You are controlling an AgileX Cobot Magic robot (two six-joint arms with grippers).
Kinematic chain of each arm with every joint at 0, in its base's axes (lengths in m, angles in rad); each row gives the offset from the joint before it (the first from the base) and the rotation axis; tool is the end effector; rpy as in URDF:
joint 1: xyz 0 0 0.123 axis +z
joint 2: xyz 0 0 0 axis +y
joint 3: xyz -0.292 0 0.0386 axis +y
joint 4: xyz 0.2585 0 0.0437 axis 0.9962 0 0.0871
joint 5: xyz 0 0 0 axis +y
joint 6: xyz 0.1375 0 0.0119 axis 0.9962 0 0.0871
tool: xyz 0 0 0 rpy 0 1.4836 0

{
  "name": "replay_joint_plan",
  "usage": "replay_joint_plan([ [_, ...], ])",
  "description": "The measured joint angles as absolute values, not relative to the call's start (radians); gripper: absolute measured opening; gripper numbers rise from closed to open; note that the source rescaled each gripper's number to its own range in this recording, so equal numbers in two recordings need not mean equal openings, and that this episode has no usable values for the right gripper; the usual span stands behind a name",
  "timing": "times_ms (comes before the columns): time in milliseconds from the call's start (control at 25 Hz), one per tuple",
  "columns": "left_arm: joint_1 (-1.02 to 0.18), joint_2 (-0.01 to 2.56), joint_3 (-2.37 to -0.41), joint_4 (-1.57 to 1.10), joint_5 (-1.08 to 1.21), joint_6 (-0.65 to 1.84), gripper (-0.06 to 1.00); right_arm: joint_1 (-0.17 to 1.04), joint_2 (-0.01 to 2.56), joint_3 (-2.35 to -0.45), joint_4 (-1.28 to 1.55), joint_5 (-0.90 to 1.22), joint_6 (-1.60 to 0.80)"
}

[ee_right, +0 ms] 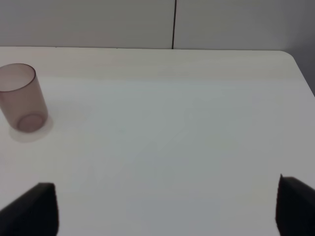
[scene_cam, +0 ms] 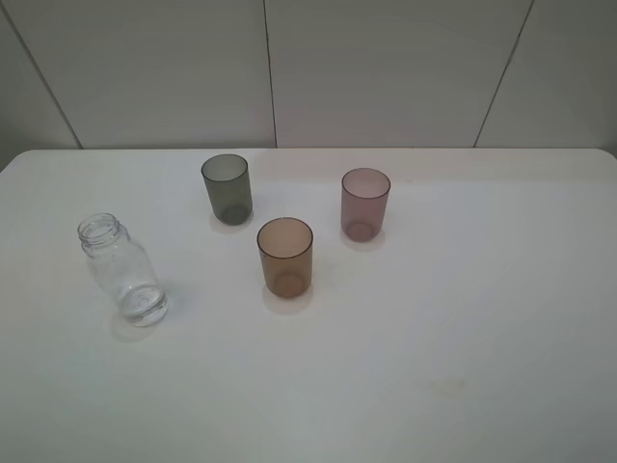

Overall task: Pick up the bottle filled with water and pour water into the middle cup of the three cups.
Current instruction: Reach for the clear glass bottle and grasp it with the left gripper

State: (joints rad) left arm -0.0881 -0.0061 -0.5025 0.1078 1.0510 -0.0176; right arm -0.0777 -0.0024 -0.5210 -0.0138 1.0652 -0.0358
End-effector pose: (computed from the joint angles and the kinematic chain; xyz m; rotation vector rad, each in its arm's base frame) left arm 0.0368 0.0097 0.2637 0.0664 2.0208 0.0617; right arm 0.0337 -0.0043 0.2673 0.0433 2.0260 -0.0882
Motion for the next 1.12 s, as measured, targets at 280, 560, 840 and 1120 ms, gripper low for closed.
replay_joint_plan([
  [280,-0.088,-0.006,-0.503,0.108,1.051,-0.018,0.83,-0.078,-0.002,-0.521,-0.014,1.065,-0.036],
  [560,-0.088,-0.006,-0.503,0.108,1.051,-0.018,0.83,-0.078,-0.002,-0.521,-0.014,1.065,-0.036],
  [840,-0.088,-0.006,-0.503,0.108,1.051,-0.018,0.83,-0.078,-0.002,-0.521,-0.014,1.065,-0.036],
  [1120,-0.091,-0.006,-0.503,0.105,1.051,-0.018,0.83,-0.078,-0.002,-0.521,-0.014,1.065,-0.036],
])
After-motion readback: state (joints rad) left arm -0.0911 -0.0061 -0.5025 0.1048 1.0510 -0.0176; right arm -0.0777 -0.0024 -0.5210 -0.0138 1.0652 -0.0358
